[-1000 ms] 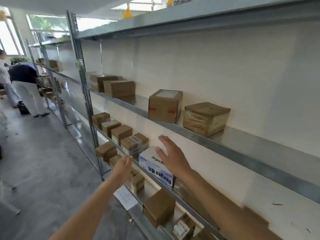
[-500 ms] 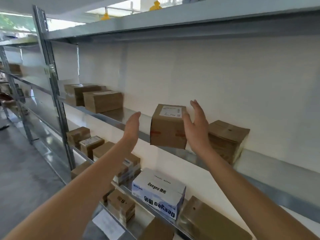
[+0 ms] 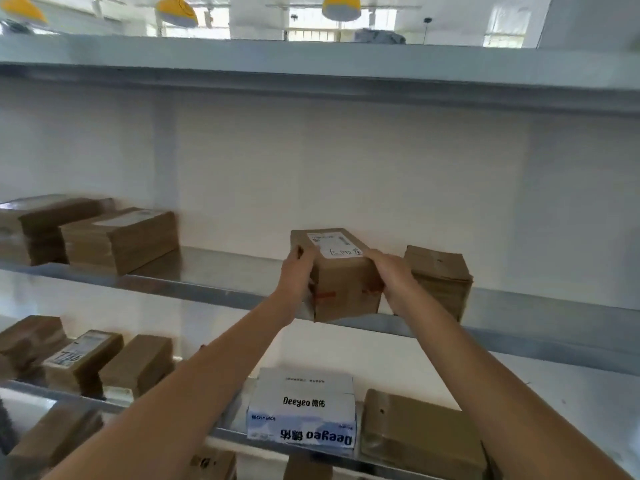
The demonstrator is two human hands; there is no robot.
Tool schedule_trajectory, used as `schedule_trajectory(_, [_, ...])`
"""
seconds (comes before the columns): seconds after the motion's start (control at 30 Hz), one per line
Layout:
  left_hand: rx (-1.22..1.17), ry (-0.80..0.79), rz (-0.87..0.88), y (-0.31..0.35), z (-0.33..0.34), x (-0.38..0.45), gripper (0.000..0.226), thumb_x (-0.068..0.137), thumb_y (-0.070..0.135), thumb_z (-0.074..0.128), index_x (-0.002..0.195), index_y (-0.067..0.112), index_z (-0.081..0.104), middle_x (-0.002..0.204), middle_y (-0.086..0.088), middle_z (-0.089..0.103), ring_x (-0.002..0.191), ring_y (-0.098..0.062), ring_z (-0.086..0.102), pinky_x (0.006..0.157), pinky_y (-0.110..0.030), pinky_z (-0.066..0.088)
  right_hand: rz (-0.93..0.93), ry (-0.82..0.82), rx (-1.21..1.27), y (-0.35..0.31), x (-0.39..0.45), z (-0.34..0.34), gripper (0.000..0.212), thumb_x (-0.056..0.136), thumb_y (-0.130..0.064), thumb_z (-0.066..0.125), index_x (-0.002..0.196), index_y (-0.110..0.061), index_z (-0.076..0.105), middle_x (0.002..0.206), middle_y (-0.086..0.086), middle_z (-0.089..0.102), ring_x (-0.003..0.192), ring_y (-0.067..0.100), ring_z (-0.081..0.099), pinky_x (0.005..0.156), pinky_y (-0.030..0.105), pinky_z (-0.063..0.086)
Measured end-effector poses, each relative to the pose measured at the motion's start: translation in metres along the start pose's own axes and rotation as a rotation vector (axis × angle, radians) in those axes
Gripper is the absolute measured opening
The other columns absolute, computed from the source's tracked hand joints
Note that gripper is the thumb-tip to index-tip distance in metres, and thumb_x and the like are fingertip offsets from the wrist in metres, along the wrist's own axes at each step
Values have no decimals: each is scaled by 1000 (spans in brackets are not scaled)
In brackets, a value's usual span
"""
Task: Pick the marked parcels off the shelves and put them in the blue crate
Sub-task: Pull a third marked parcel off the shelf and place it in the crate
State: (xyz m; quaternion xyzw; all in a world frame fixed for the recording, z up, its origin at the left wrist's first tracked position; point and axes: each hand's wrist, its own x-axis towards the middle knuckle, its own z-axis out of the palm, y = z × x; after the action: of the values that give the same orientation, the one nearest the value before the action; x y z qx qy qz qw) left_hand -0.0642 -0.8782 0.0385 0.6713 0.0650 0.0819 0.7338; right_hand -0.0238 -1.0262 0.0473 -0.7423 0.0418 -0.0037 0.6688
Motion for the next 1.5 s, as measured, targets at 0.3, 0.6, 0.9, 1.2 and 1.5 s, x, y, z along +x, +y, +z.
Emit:
schedule_trajectory(0.3, [-129, -17, -87, 0, -20, -4, 22, 97, 30, 51, 111, 17, 61, 89, 0, 60, 75, -12, 54, 36, -15, 45, 25, 61, 158, 22, -21, 26, 47, 87, -57, 54, 117, -22, 64, 109, 5, 68, 102, 25, 64, 92, 46, 55])
schedule_trajectory(0.6, [-83, 48, -131, 5, -10, -3, 38, 96, 32, 35, 115, 18, 65, 104, -11, 67, 91, -28, 64, 71, -37, 58, -47, 143, 167, 24, -41, 38, 48, 92, -55, 49, 123, -20, 62, 113, 5, 65, 99, 21, 61, 65, 29, 49])
schedule_trajectory(0.9, [80, -109, 171, -20, -30, -15, 28, 102, 39, 35, 122, 39, 53, 110, 7, 63, 98, -12, 59, 73, -26, 53, -225, 217, 208, 46, -56, 50, 45, 98, -45, 48, 138, -26, 48, 125, 0, 58, 109, 15, 55, 84, 27, 47])
schedule_trajectory(1.2, [154, -119, 307, -42, -39, -15, 48, 101, 47, 35, 147, 38, 30, 136, 6, 52, 116, -17, 54, 92, -28, 49, -407, 265, 210, 67, -68, 58, 43, 102, -36, 45, 143, -25, 42, 126, -3, 57, 109, 11, 56, 75, 5, 50])
schedule_trajectory(1.5, [45, -24, 217, -29, -45, -2, 43, 97, 54, 39, 134, 32, 48, 124, -2, 59, 107, -20, 58, 93, -37, 51, -325, 188, 131, 35, -60, 74, 43, 99, -49, 42, 136, -28, 48, 126, -2, 60, 112, 16, 57, 99, 39, 50])
